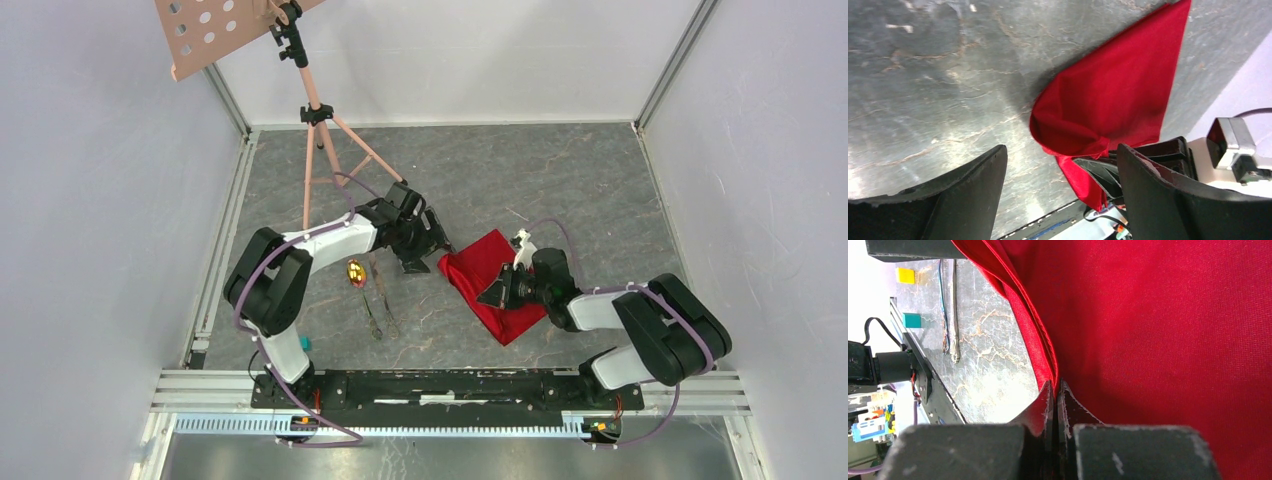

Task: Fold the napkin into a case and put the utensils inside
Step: Fold the lower triangle-folded napkin at the center of the board.

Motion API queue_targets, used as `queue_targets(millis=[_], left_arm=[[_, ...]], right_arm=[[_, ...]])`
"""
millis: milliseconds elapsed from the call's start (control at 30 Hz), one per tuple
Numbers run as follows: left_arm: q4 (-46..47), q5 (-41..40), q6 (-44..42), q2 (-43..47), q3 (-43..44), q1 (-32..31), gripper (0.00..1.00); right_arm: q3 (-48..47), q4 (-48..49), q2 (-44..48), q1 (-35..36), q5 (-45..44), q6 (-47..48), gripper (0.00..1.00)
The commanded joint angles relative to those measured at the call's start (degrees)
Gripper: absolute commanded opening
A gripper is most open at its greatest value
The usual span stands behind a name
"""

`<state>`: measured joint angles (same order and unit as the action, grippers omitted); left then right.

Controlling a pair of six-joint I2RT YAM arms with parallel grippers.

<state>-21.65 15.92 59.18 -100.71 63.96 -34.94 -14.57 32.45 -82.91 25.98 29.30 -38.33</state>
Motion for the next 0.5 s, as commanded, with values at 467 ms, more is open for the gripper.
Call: queue_targets(millis=[467], left_arm=[[12.4, 2.2, 7.7, 1.1, -2.2, -1.2, 0.82]], right_arm=[[-0.2, -1.9, 2.0, -2.5, -3.5, 2.1, 0.00]])
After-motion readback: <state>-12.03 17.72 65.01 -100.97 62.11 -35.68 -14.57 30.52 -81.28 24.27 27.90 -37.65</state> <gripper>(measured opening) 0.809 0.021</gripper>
